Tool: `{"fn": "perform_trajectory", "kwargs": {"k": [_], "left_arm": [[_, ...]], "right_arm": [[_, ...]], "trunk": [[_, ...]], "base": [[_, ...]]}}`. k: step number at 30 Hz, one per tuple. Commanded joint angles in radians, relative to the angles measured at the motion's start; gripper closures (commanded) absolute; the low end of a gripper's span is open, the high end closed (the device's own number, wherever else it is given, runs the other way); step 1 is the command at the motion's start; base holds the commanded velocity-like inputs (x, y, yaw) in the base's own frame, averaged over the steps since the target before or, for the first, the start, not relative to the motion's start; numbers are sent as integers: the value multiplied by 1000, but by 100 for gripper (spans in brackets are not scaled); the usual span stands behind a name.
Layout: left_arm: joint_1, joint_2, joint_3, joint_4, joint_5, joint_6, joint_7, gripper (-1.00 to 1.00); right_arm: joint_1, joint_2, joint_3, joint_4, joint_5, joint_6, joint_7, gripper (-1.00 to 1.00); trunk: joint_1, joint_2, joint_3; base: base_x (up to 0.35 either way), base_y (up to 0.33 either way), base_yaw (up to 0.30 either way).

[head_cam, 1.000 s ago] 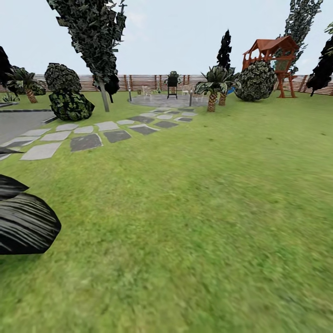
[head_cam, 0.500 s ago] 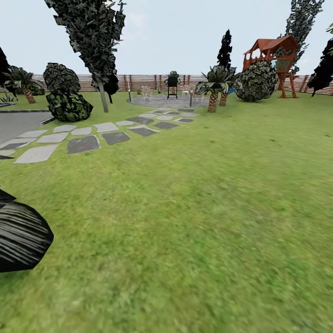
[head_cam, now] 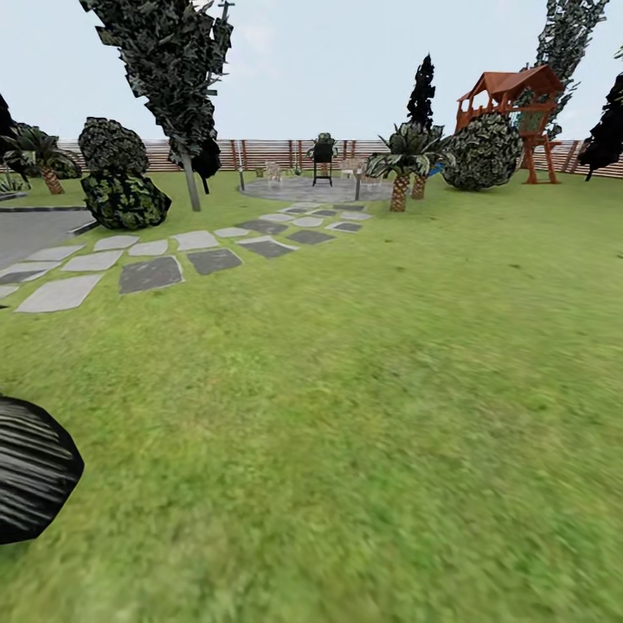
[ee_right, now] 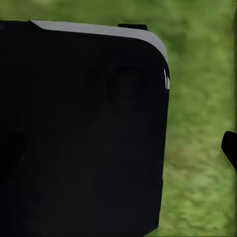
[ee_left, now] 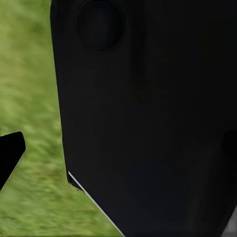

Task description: Take the three Easter eggs out of the wicker basket on the lawn in the garden, then place them on the lawn next to a single tree (choose any tree) so that all three eggs are next to the same tree and none are left in the basket.

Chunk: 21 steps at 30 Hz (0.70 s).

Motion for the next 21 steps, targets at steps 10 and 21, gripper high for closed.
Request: {"fn": "perform_trajectory", "kwargs": {"k": [10, 21], "left_arm": [[0, 0, 1, 0, 1, 0, -1, -100], [0, 0, 1, 0, 1, 0, -1, -100]], "right_arm": [[-1, 0, 1, 1, 1, -4, -1, -100], [-1, 0, 1, 1, 1, -3, -1, -100]], "trunk": [[1, 0, -1], [1, 0, -1]], "base": [[336, 0, 0], [336, 0, 0]]}}
